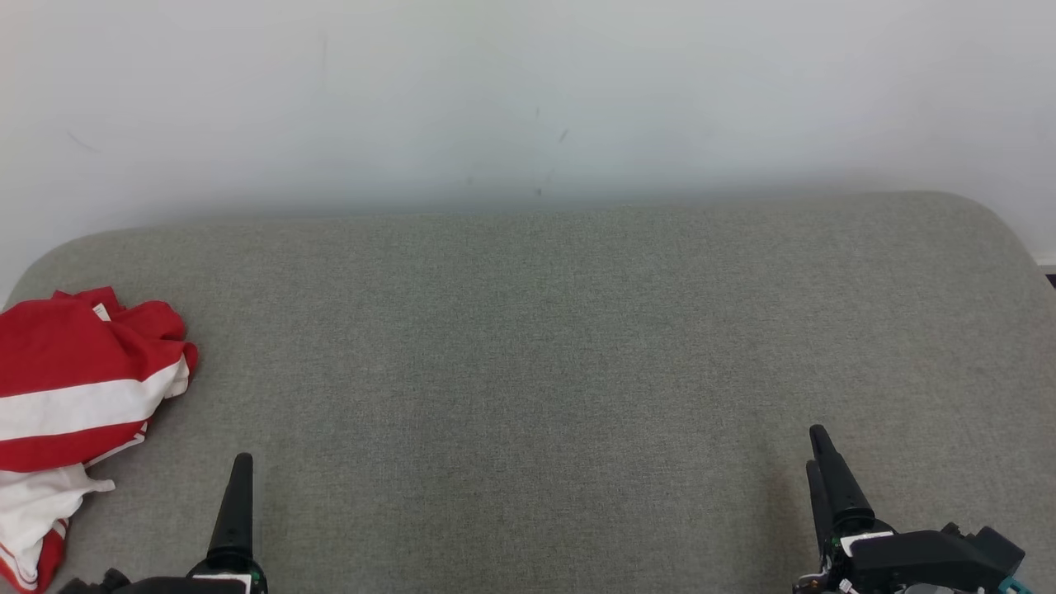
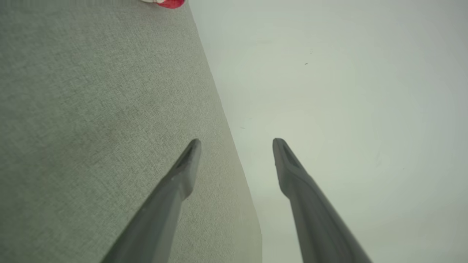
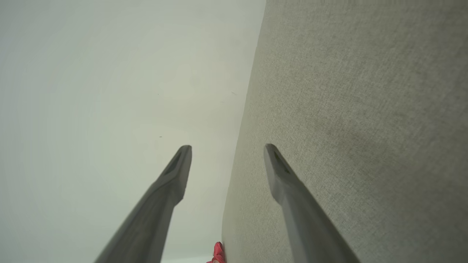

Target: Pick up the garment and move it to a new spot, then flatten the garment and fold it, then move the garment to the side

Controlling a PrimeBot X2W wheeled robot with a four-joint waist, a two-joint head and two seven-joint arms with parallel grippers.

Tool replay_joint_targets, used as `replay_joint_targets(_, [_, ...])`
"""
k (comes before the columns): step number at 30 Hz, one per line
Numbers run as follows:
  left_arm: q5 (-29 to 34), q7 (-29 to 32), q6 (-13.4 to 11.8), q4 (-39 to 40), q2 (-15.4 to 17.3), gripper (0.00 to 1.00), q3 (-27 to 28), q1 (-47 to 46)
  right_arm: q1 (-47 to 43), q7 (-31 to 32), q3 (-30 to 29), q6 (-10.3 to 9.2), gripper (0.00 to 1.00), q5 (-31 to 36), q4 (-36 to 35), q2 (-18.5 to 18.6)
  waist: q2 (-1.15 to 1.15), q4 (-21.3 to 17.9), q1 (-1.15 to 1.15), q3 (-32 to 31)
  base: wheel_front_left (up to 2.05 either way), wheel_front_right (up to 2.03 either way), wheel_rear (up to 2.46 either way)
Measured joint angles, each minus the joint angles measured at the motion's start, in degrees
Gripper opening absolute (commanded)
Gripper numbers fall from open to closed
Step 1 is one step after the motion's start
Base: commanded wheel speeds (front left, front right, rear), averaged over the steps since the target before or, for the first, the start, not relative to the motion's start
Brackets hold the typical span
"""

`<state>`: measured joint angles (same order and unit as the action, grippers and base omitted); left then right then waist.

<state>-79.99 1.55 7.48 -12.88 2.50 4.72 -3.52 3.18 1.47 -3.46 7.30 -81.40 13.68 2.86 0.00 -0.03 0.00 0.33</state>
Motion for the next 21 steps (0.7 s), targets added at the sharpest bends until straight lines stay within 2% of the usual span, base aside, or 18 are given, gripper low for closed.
replay_joint_targets(10, [11.69,-2.18,-0.58,2.12,0.03,1.0,-0.85,0.42,-0.68,-2.27,0.98,0.0,1.0,10.77,-1.69,-0.01,0.0,-0.01,0.0,-0.04,0.0,0.0,0.0])
replay_joint_targets(21, [26.82,-4.59,-3.22,3.36,0.04,1.0,-3.36,1.12,-1.12,-4.58,1.09,0.0,1.0,23.99,-3.19,-0.01,0.0,0.08,0.0,-0.02,0.0,0.0,0.0])
